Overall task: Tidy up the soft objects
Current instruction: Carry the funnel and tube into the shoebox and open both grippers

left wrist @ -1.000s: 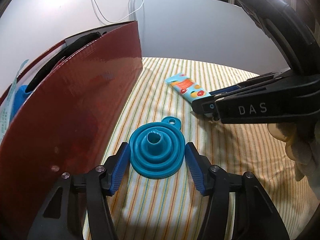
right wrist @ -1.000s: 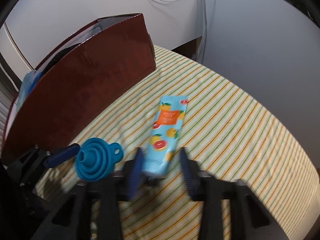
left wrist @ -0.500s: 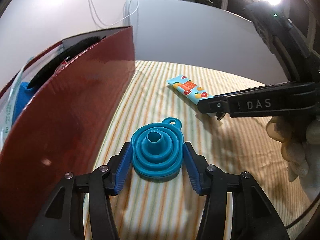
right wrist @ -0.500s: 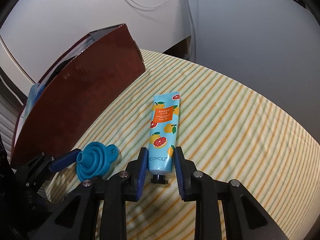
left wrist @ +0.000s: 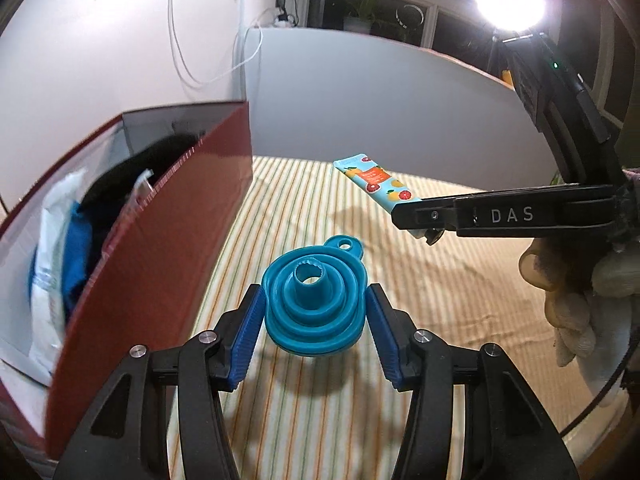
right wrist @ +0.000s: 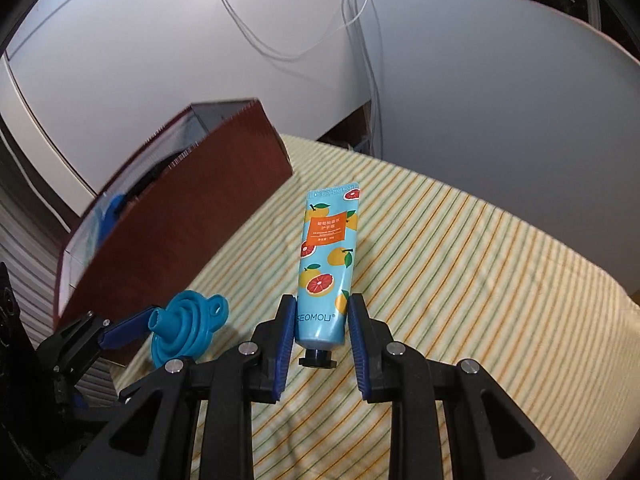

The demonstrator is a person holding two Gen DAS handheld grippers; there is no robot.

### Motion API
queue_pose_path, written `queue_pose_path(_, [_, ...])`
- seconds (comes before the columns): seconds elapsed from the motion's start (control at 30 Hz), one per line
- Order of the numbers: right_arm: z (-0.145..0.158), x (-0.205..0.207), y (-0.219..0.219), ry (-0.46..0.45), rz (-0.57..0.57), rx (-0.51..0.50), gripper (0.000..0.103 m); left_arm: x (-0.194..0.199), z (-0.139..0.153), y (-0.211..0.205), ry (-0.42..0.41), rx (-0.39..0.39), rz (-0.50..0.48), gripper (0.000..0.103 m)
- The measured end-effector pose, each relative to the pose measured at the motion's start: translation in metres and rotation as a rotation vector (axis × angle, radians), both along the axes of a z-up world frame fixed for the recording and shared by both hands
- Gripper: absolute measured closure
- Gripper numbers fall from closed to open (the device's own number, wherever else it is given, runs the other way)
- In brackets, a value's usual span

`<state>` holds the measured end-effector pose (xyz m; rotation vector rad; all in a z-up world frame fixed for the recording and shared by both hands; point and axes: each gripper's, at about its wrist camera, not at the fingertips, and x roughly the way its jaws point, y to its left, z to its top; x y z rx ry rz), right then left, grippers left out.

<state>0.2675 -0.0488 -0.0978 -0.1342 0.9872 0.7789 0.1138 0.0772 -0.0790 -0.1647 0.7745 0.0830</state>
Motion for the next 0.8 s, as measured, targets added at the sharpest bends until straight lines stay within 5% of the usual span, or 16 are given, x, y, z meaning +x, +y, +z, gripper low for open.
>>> queue_pose_path(0.23, [0.044,-0.011,0.008,-0.051,0.009,0.052,0.079,-0.024,0.042,0.013,-0.079,-0.006,-0.011,0.052])
queue_pose_path(0.47, [0.078,-0.019,0.052,-0.087,0.079,0.074,0.079,-0.06,0.076,0.066,-0.145,0.012,0.081,0.052])
queue_pose_path(0.8, [0.087,-0.029,0.142,-0.05,0.183,0.084,0.079,-0.105,0.077,0.145,-0.124,0.109,0.278,0.052])
